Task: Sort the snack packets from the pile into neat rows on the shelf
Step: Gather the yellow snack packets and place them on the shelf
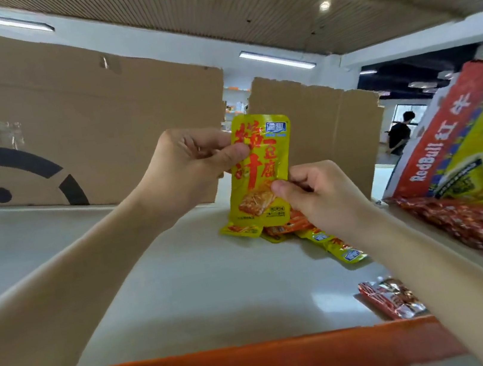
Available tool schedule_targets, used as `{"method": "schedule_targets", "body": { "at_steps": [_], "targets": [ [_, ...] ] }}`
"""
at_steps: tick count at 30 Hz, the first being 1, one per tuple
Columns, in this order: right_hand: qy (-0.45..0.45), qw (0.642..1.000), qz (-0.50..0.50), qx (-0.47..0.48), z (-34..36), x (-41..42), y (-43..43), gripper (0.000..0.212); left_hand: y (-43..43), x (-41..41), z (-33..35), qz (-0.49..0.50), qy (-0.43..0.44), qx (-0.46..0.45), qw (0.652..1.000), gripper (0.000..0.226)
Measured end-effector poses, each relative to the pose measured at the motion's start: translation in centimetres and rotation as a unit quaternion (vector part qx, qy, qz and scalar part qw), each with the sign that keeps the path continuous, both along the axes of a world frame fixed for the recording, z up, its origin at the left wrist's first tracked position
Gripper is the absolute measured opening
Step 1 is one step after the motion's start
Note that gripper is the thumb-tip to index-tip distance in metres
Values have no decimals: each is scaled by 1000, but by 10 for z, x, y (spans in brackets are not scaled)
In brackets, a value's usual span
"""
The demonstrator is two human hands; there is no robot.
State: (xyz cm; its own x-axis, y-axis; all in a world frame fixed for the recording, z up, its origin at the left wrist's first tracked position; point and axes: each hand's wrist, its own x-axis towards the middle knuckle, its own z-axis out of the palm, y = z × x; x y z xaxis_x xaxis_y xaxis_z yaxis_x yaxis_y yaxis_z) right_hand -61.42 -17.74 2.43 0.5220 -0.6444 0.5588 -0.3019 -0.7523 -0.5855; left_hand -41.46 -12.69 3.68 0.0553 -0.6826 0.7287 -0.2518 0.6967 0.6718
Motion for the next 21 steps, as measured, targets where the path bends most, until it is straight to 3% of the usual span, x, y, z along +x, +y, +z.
{"method": "schedule_targets", "body": {
  "at_steps": [3,5,7,11,15,21],
  "targets": [
    [8,1000,-5,-6,-4,-15,17,54,4,-8,-4,-4,-21,9,1000,27],
    [1,1000,-19,-22,-10,-26,25,48,10,-17,-4,-10,-25,15,1000,33],
    [-15,999,-36,-33,-17,-38,32,41,16,-28,0,-20,-23,30,999,31],
    [-52,994,-48,-82,-22,-66,47,45,36,-62,13,-47,-11,55,997,15],
    [-79,985,-89,-125,-19,-108,64,42,46,-108,19,-79,-16,42,996,17],
    [-81,976,-165,-113,-24,-204,91,41,42,-209,9,-139,-35,43,989,26]
  ]
}}
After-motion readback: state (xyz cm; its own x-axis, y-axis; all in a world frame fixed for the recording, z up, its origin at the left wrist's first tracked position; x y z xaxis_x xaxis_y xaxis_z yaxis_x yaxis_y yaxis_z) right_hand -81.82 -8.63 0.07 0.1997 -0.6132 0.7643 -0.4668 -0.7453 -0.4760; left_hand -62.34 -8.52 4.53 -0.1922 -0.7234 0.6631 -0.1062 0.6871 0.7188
